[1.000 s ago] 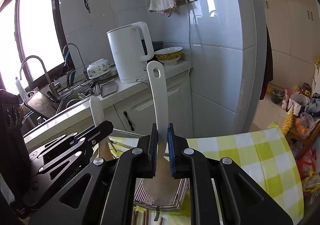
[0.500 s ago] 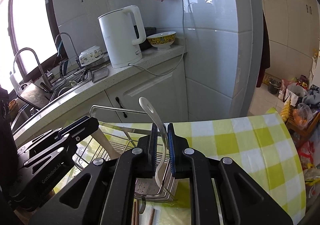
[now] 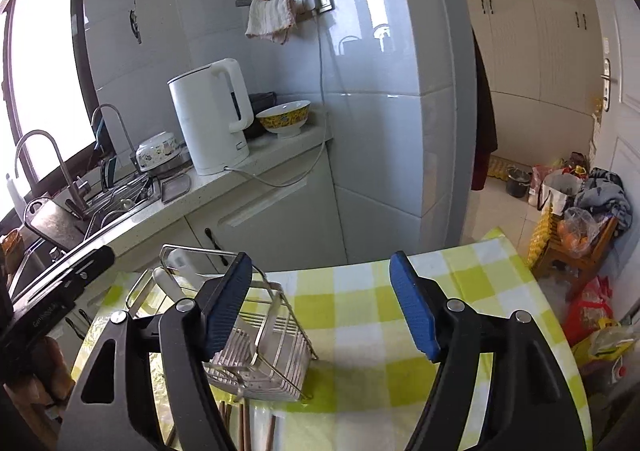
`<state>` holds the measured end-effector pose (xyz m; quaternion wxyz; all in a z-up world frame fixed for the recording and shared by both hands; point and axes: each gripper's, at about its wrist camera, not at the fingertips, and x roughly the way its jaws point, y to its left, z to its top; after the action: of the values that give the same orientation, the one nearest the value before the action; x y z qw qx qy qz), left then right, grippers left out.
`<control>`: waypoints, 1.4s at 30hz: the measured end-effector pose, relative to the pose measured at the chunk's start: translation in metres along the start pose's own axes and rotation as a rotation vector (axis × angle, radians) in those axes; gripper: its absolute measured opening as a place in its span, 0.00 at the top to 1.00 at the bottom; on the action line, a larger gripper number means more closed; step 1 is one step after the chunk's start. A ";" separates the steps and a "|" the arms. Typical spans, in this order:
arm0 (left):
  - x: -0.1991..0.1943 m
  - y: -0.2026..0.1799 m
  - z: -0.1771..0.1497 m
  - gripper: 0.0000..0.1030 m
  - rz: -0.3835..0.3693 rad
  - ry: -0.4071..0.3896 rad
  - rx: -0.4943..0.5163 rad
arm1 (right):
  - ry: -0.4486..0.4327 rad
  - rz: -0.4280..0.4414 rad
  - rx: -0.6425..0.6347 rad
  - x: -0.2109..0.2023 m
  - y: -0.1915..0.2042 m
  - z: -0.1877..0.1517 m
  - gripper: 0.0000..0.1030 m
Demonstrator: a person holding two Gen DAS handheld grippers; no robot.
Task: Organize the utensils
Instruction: 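Grasp one brown chopstick with the left tool while the right tool grasps another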
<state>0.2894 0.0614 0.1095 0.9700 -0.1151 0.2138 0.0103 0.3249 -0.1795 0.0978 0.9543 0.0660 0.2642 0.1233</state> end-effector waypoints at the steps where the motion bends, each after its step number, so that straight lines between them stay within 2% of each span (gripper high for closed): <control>1: -0.008 0.004 -0.002 0.56 0.008 -0.006 -0.009 | 0.002 -0.008 0.001 -0.006 -0.004 -0.005 0.33; 7: -0.055 0.029 -0.035 0.55 0.032 0.011 -0.042 | 0.062 -0.040 -0.026 -0.033 -0.013 -0.058 0.28; 12: -0.070 0.045 -0.077 0.56 0.043 0.135 -0.041 | 0.167 -0.032 -0.012 -0.039 -0.015 -0.112 0.26; 15: -0.069 0.049 -0.102 0.57 0.042 0.225 -0.021 | 0.230 -0.024 0.000 -0.035 -0.012 -0.136 0.26; 19: -0.054 0.042 -0.128 0.58 0.022 0.345 0.035 | 0.302 -0.010 -0.048 -0.021 0.007 -0.158 0.26; 23: -0.031 0.031 -0.146 0.62 0.015 0.447 0.092 | 0.375 0.013 -0.089 -0.001 0.028 -0.170 0.28; 27: -0.007 0.022 -0.151 0.63 0.026 0.511 0.153 | 0.426 0.037 -0.102 0.016 0.042 -0.174 0.35; 29: 0.005 0.019 -0.150 0.63 0.031 0.536 0.180 | 0.446 0.048 -0.103 0.024 0.046 -0.174 0.41; 32: 0.022 0.015 -0.150 0.70 0.055 0.566 0.215 | 0.460 0.058 -0.107 0.032 0.052 -0.173 0.44; 36: 0.040 0.013 -0.153 0.76 0.079 0.599 0.247 | 0.483 0.062 -0.114 0.042 0.056 -0.172 0.52; 40: 0.043 0.007 -0.155 0.77 0.085 0.595 0.283 | 0.483 0.054 -0.121 0.046 0.055 -0.172 0.58; 42: 0.043 0.006 -0.156 0.85 0.082 0.594 0.297 | 0.481 0.048 -0.130 0.047 0.056 -0.172 0.63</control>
<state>0.2635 0.0302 -0.0473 0.8703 0.0385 0.4908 -0.0160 0.2630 -0.1031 -0.0605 0.8631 -0.0207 0.4734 0.1747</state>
